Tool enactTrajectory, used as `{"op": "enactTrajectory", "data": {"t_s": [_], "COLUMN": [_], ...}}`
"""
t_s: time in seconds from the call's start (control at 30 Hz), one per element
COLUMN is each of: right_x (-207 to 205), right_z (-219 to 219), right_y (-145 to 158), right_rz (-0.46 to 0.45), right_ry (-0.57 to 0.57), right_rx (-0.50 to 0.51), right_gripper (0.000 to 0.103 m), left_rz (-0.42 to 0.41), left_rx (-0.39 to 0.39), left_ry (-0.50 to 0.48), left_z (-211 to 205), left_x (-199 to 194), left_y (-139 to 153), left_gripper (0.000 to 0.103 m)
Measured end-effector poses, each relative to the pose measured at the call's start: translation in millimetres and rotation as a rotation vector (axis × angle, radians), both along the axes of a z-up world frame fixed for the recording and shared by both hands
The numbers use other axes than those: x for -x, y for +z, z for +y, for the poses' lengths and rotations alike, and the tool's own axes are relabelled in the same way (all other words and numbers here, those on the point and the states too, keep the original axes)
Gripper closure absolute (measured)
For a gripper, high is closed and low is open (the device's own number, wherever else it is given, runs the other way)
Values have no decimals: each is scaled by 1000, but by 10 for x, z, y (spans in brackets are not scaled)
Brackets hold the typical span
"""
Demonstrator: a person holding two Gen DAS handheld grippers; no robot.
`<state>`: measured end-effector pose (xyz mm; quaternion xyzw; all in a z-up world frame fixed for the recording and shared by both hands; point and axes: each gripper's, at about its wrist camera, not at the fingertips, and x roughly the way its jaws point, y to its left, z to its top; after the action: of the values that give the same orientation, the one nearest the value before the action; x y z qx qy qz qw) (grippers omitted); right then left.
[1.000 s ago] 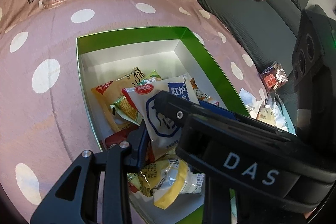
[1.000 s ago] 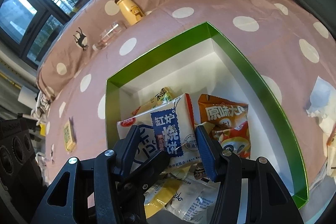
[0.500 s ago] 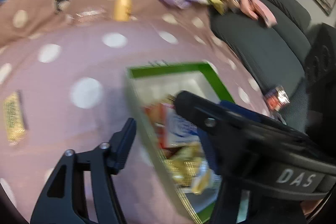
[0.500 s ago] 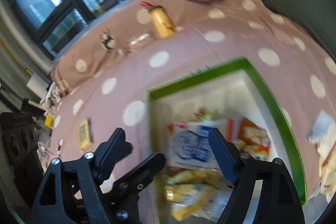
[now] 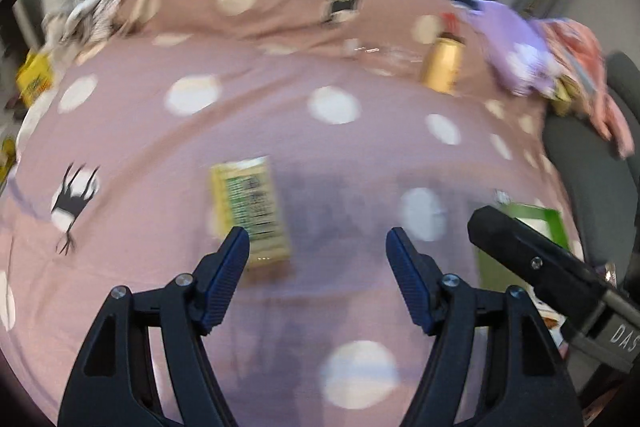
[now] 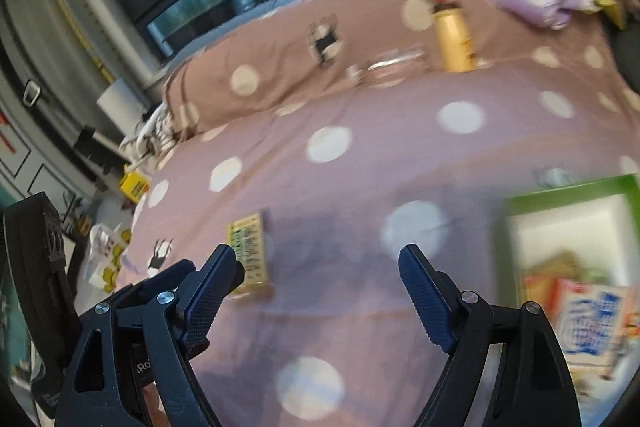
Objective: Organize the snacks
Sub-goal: 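Move the left gripper to the SODA CRACKER pack and close on it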
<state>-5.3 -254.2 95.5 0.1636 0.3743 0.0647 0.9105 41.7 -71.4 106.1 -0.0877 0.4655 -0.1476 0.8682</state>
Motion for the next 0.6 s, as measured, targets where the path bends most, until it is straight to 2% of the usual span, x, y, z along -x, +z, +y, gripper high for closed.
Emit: {"op": "enactTrajectory", "data": {"t_s": [0.13,0.27,0.4,0.47,0.53,0.57,0.6], "right_x": [-296,-562,-721,-763,-761,-760,-761], "right_z": [265,322,145,109,147,197,235], "right_y": [-314,-622,-862,-958,-988,-1000,-1023], "right_rz": [30,81,141,173,155,148,148], "right_ry": [21,0,-102,-122,-124,-120,-114], "right_rx": [32,88,139,176,254,307,335], "right_gripper": [19,19,19,19,19,18,14], "left_rz": [68,104,133,107,96,89,80], "left_rx": [-53,-50,-44,-58,-94,-107,-130], "left_ry": [78,57,42,48,44,49,57], "left_z": [237,244,150,104,54,48,40], "left_x": [-183,-287,-395,-425,-429,-423,-416], "left_y": [-341,-626,-784,-795,-801,-803,-812], "left_gripper": [32,32,32,31,34,36,43]}}
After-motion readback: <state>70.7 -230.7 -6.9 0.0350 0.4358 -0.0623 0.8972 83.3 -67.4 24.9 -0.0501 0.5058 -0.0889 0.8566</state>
